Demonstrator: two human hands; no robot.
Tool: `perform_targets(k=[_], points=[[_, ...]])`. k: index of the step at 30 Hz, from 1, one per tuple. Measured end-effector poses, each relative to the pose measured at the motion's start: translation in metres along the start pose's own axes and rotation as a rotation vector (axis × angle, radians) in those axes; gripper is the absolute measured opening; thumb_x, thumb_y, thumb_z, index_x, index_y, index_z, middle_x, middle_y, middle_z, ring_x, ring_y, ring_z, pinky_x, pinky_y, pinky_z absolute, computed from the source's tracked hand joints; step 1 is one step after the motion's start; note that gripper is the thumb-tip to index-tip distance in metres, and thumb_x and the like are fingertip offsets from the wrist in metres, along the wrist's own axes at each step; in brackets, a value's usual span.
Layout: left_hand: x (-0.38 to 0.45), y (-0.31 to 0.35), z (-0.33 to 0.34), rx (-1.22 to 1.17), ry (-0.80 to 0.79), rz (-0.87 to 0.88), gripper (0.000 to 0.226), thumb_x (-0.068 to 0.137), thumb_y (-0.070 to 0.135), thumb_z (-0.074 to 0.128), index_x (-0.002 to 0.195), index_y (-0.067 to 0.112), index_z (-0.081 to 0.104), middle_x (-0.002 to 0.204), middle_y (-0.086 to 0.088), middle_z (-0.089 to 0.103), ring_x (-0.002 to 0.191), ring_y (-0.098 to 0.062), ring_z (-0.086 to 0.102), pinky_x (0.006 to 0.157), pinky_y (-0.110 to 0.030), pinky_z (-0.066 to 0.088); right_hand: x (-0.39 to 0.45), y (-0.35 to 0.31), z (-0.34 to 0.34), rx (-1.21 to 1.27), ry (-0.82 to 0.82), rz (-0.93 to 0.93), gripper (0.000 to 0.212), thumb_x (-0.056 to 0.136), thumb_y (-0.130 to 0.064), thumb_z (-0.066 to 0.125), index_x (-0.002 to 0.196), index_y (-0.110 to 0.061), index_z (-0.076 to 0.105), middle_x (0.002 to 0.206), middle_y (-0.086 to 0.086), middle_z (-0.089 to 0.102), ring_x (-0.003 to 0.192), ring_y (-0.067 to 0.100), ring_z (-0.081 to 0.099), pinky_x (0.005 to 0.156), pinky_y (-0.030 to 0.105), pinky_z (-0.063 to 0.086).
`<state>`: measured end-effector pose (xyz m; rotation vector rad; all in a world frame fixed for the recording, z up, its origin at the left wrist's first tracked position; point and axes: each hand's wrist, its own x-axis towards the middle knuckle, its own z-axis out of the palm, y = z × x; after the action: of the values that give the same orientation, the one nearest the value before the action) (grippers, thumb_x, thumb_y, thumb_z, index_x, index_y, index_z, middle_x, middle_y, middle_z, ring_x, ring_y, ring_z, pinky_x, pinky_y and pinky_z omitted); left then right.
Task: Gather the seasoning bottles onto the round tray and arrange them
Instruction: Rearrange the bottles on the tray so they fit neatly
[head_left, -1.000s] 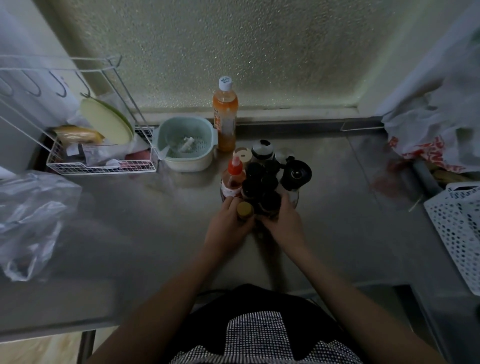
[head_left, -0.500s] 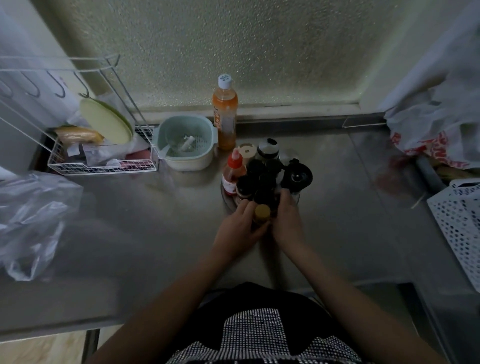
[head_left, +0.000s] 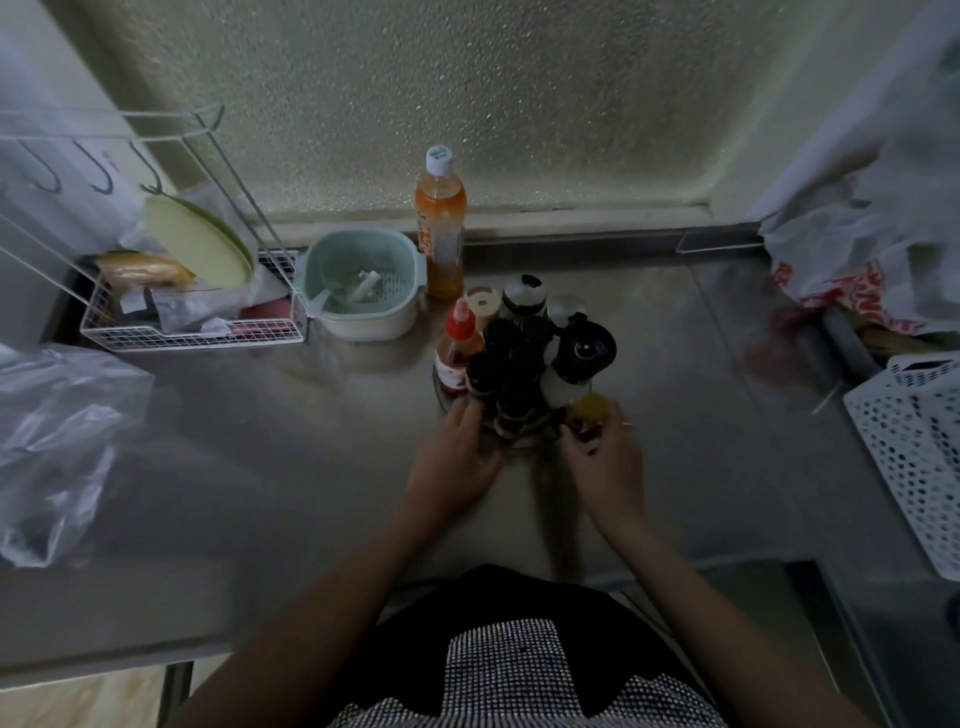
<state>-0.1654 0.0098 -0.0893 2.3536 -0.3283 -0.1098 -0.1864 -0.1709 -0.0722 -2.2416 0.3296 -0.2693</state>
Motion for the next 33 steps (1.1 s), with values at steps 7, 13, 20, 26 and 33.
perform_targets(k=[7, 13, 20, 26, 33], points=[[0.005, 0.004, 0.004, 0.145, -0.131, 0.088, 0.048, 0.073, 0.036, 0.049, 0.109, 0.007, 0.062, 0.113, -0.02, 0.056, 0.099, -0.039, 0.056, 0.08, -0.038, 0.047, 0.018, -0.013, 0.014, 0.023, -0.153, 0.03, 0.033, 0.085, -0.008, 0.063, 0.114, -0.008, 0.048, 0.104, 0.012, 0.069, 0.093, 0.028, 0.067, 0.079, 0.04, 0.054], [0.006, 0.007, 0.01, 0.23, -0.225, 0.093, 0.071, 0.068, 0.049, 0.029, 0.128, 0.015, 0.049, 0.122, -0.014, 0.058, 0.111, -0.032, 0.054, 0.088, -0.037, 0.04, 0.018, -0.006, 0.014, -0.007, -0.12, 0.021, 0.038, 0.087, -0.013, 0.058, 0.123, -0.019, 0.047, 0.104, 0.011, 0.069, 0.093, 0.028, 0.066, 0.08, 0.047, 0.054], [0.008, 0.007, 0.009, 0.236, -0.133, 0.137, 0.051, 0.07, 0.041, 0.04, 0.107, 0.012, 0.059, 0.105, -0.013, 0.063, 0.1, -0.032, 0.058, 0.081, -0.039, 0.043, 0.011, 0.003, 0.011, -0.055, -0.088, 0.061, 0.021, 0.088, -0.015, 0.058, 0.106, -0.008, 0.05, 0.101, 0.018, 0.066, 0.09, 0.035, 0.062, 0.072, 0.043, 0.051], [0.007, 0.01, 0.011, 0.245, -0.215, 0.166, 0.057, 0.069, 0.038, 0.043, 0.114, 0.007, 0.056, 0.114, -0.018, 0.06, 0.105, -0.037, 0.055, 0.086, -0.042, 0.047, 0.003, 0.014, 0.017, -0.105, -0.264, 0.068, 0.017, 0.083, -0.001, 0.054, 0.1, -0.004, 0.053, 0.103, 0.02, 0.061, 0.095, 0.033, 0.058, 0.075, 0.035, 0.043], [0.001, -0.013, 0.006, 0.46, -0.136, 0.181, 0.022, 0.068, 0.032, 0.048, 0.081, 0.019, 0.061, 0.087, -0.003, 0.065, 0.09, -0.026, 0.059, 0.07, -0.031, 0.044, 0.007, 0.02, 0.008, -0.244, -0.346, -0.12, 0.013, 0.079, -0.003, 0.061, 0.092, 0.0, 0.059, 0.098, 0.022, 0.057, 0.086, 0.033, 0.057, 0.063, 0.018, 0.024]])
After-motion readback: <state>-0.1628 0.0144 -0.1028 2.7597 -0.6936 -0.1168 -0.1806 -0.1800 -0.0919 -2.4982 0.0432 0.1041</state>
